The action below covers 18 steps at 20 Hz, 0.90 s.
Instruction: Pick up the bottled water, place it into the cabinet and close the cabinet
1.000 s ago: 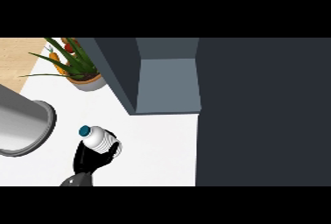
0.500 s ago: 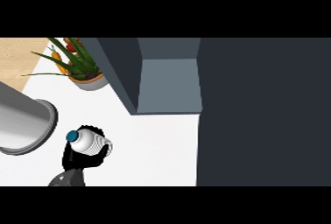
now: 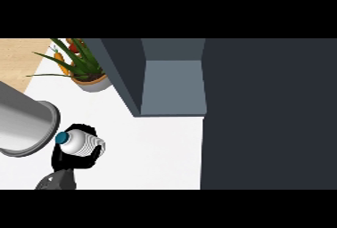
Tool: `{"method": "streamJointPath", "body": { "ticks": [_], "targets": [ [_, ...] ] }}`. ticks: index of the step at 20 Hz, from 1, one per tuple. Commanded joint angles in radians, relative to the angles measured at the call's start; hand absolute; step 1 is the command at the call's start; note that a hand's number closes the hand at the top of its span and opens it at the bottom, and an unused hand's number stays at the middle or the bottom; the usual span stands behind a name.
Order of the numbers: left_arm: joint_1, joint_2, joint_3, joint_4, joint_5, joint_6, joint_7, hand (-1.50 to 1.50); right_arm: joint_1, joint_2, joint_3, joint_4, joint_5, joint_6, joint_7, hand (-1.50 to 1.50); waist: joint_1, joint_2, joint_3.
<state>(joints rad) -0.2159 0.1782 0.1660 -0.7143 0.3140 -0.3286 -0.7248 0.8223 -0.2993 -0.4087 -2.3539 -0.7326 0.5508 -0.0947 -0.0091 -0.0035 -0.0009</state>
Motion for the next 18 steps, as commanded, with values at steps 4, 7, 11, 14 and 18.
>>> {"method": "streamJointPath", "body": {
  "ticks": [4,7,11,14,18],
  "targets": [
    [0.024,-0.082,-0.081,-0.265,-0.011,0.11,0.153,1.5,0.029,-0.019,-0.041,-0.172,-0.125,-0.055,0.076,-1.5,0.008,-0.003,0.001],
    [-0.007,-0.137,-0.124,-0.337,-0.027,0.179,0.232,1.5,0.035,0.012,-0.033,-0.169,-0.098,-0.038,0.044,-1.5,0.0,-0.003,0.001],
    [0.019,-0.176,-0.242,-0.452,-0.031,0.308,0.287,1.5,0.063,0.007,-0.046,-0.184,-0.094,-0.015,0.041,-1.5,-0.005,-0.003,0.0],
    [0.027,-0.177,-0.314,-0.523,-0.04,0.421,0.322,1.5,0.044,0.014,-0.03,-0.192,-0.104,-0.048,0.05,-1.5,0.0,-0.002,0.0],
    [-0.116,-0.178,-0.445,-0.532,0.022,0.618,0.386,1.5,0.018,0.0,-0.001,-0.176,-0.09,-0.071,0.071,-1.5,-0.013,0.002,-0.001]
  ]
}}
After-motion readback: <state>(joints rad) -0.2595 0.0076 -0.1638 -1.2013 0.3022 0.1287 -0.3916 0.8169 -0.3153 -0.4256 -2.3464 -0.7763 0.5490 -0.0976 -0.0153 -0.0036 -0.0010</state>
